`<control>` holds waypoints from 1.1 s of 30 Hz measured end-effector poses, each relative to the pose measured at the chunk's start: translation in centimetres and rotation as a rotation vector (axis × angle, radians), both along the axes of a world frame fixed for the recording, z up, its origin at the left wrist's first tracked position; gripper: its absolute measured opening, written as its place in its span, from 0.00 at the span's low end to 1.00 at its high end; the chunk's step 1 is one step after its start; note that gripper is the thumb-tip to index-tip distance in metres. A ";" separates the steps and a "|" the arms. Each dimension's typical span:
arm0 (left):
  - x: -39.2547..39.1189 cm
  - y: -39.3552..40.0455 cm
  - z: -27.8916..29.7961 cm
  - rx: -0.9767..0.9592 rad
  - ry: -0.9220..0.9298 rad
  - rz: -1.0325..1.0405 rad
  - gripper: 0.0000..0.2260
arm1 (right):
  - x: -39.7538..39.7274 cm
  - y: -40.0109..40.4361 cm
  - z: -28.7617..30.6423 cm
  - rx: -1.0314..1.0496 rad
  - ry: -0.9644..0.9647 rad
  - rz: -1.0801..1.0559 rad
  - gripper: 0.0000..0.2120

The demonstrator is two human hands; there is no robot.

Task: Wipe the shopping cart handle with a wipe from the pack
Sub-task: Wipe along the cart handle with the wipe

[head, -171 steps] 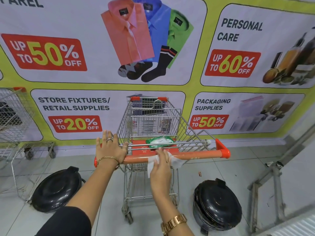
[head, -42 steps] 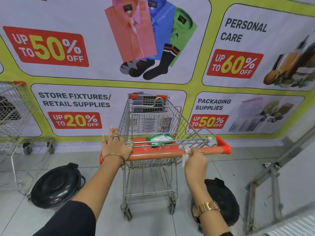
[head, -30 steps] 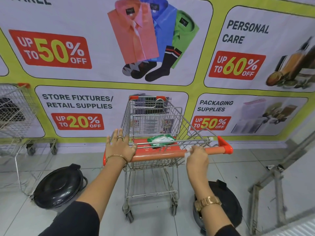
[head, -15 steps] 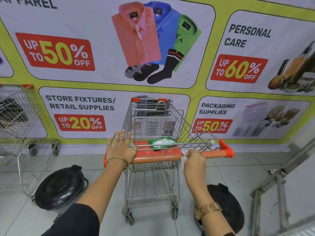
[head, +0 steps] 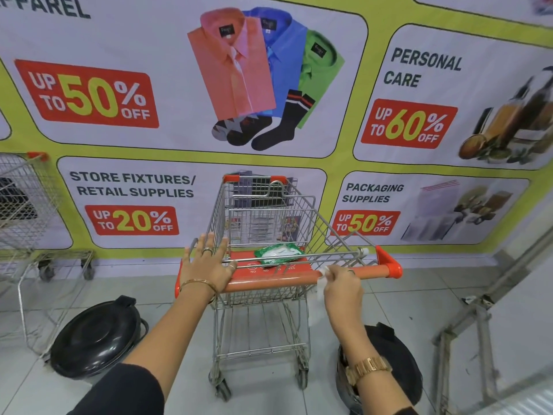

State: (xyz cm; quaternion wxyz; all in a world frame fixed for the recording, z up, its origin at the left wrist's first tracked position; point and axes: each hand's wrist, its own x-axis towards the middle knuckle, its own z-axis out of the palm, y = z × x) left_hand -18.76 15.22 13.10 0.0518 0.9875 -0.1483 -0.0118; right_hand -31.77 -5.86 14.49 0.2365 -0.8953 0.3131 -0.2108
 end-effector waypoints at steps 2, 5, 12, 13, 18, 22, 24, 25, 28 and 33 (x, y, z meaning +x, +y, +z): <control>-0.1 -0.1 0.0 0.009 -0.009 0.000 0.28 | -0.3 -1.7 0.7 0.033 -0.020 -0.062 0.09; -0.3 -0.3 0.1 0.014 -0.021 -0.010 0.28 | -0.5 -3.4 1.6 0.069 -0.040 -0.158 0.09; 0.1 0.1 -0.1 -0.004 -0.005 -0.012 0.28 | 0.1 0.7 0.1 0.104 -0.063 -0.045 0.11; 0.2 0.2 -0.1 -0.006 0.001 -0.010 0.28 | 0.0 0.6 0.1 0.103 -0.059 -0.032 0.11; 0.0 0.1 0.1 -0.002 -0.005 -0.011 0.28 | -0.6 -2.8 1.1 0.162 -0.063 -0.173 0.11; -0.1 0.0 0.2 -0.004 -0.019 -0.017 0.28 | -0.7 -4.3 1.6 0.112 -0.039 -0.239 0.12; -0.1 0.1 0.3 0.004 -0.019 -0.016 0.28 | -0.5 -4.0 1.6 0.088 -0.021 -0.246 0.11; -0.2 0.1 0.4 0.011 -0.021 -0.014 0.28 | -0.4 -3.7 1.5 0.084 -0.019 -0.241 0.11; -0.3 0.0 0.5 0.012 -0.024 -0.017 0.27 | 0.4 -1.7 1.5 0.112 -0.025 -0.180 0.09; -0.4 -0.1 0.5 0.008 -0.016 -0.015 0.27 | 2.3 3.6 1.2 0.077 0.073 0.012 0.07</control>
